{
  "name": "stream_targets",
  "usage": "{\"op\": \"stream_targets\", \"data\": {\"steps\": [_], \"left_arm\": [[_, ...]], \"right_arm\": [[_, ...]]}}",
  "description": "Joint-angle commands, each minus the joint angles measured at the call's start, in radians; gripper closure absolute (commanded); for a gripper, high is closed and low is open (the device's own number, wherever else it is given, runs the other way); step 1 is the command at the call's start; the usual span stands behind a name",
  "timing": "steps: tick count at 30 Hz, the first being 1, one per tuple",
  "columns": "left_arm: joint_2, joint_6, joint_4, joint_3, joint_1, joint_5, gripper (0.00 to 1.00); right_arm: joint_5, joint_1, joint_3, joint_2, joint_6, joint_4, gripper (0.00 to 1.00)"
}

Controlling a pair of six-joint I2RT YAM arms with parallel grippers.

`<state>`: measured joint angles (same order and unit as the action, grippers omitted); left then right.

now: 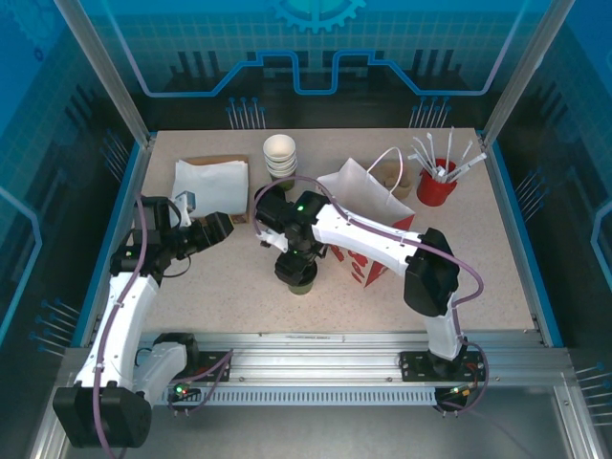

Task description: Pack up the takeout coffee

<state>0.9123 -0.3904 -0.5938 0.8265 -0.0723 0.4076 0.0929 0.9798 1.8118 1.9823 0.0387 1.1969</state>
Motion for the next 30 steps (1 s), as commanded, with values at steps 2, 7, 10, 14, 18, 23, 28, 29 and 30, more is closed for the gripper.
{"op": "stream_targets", "data": {"steps": [2, 7, 10, 14, 18, 23, 28, 29, 30], "left_arm": [[-0.010, 0.012, 0.014, -0.016, -0.008, 0.031, 0.17], [-0.010, 0.010, 0.017, -0.016, -0.007, 0.034, 0.17], [-0.010, 0.011, 0.017, -0.016, -0.007, 0.033, 0.17], [-0.012, 0.011, 0.017, -0.017, -0.007, 0.037, 0.17], [-0.011, 0.011, 0.018, -0.017, -0.008, 0.039, 0.17], [-0.016, 0.010, 0.019, -0.020, -0.008, 0.039, 0.17], [-0.018, 0.008, 0.019, -0.022, -0.008, 0.042, 0.17], [-0.019, 0.008, 0.020, -0.022, -0.008, 0.040, 0.17], [-0.019, 0.008, 0.019, -0.022, -0.008, 0.042, 0.17]], "right_arm": [[-0.019, -0.017, -0.017, -0.019, 0.010, 0.042, 0.24], [-0.022, -0.016, -0.013, -0.011, 0.004, 0.047, 0.21], [-0.024, -0.018, -0.013, -0.005, 0.001, 0.053, 0.21], [-0.025, -0.017, -0.012, 0.003, -0.001, 0.056, 0.21], [-0.025, -0.016, -0.014, 0.007, -0.002, 0.055, 0.21], [-0.027, -0.017, -0.014, 0.015, -0.007, 0.058, 0.19], [-0.025, -0.017, -0.009, 0.022, -0.010, 0.061, 0.19], [-0.025, -0.018, -0.008, 0.021, -0.012, 0.062, 0.19], [-0.025, -0.017, -0.008, 0.023, -0.012, 0.064, 0.19]]}}
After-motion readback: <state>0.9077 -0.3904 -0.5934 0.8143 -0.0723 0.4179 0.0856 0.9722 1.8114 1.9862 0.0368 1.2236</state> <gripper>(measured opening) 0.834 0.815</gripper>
